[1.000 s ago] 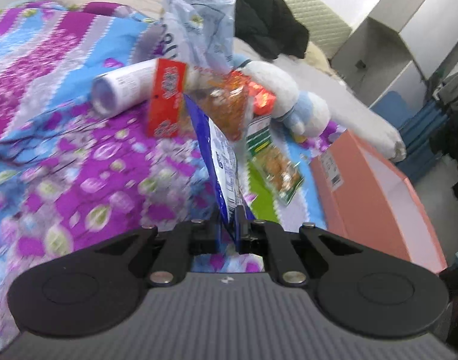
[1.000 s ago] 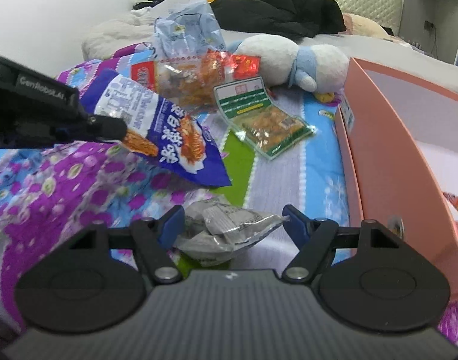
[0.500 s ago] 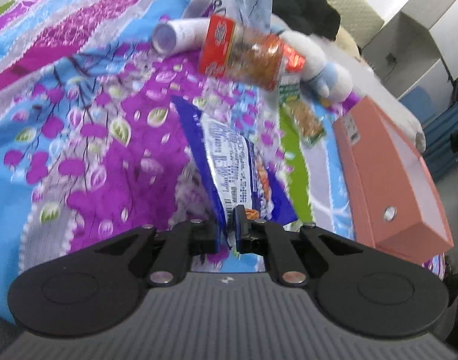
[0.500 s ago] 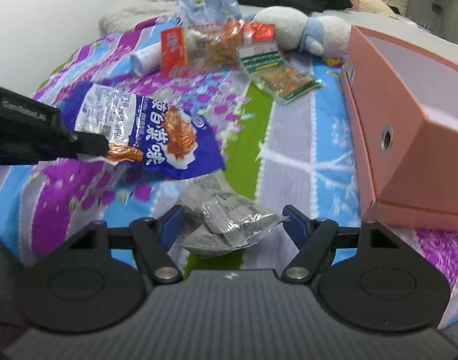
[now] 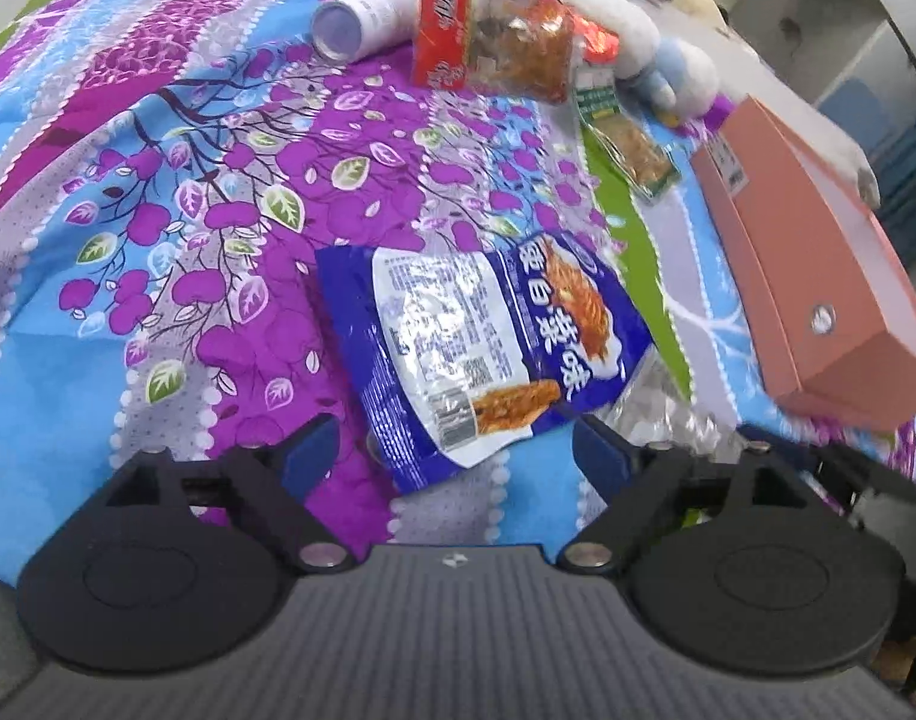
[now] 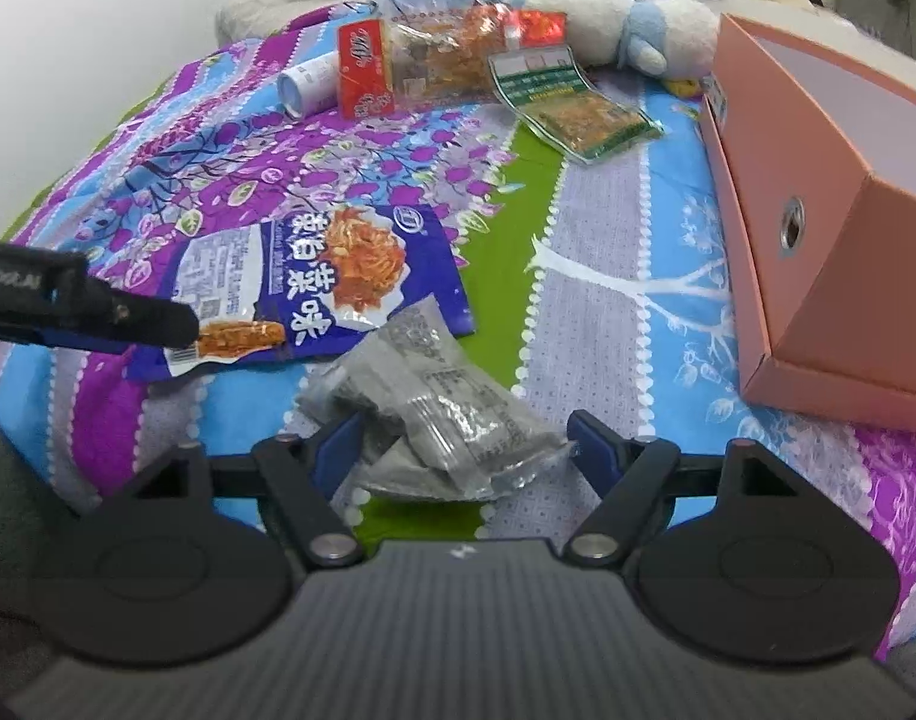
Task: Organize snacks
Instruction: 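Lower the blue bag onto the quilt and open the left gripper while the right gripper lifts the clear bag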
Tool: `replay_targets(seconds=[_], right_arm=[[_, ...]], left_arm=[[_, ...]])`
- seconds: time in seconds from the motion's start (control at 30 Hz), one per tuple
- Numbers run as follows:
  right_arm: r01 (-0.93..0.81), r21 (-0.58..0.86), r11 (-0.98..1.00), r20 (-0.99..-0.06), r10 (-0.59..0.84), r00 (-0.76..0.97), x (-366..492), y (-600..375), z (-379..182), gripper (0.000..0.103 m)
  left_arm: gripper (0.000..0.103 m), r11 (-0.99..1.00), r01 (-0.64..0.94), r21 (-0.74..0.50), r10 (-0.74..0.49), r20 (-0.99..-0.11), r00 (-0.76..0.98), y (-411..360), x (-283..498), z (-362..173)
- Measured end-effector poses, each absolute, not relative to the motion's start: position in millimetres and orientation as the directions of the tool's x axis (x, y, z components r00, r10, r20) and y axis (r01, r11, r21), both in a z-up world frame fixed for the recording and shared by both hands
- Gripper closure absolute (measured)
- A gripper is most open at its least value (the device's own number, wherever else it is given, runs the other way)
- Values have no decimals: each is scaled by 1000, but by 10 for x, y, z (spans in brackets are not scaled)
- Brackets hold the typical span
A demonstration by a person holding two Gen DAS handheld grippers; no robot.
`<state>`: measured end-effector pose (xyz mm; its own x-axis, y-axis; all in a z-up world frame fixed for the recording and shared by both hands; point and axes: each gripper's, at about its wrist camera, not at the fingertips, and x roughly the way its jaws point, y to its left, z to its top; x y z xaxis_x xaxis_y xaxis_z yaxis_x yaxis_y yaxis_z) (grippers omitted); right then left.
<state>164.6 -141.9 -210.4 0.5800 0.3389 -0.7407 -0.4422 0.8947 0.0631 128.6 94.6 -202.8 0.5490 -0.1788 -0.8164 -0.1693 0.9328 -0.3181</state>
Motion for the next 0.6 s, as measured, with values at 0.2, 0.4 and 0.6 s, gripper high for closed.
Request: replay_targets(seconds=[0.2, 0.4, 0.6], right_arm=[[-552, -35, 833, -716, 365, 595, 1632, -1374, -2069, 22], [-624, -94, 775, -706, 390, 591, 1689, -1321, -2086, 22], [-660, -69, 748, -726, 416, 548, 1690, -1259, -2127, 31]], left_arm=[[8, 976, -47, -213, -154, -825, 544, 853, 1409, -1904], [6, 987, 108, -119, -159, -817, 554, 640, 1561, -1840], [5, 959, 282, -21, -174, -828, 532, 349, 1599, -1905]])
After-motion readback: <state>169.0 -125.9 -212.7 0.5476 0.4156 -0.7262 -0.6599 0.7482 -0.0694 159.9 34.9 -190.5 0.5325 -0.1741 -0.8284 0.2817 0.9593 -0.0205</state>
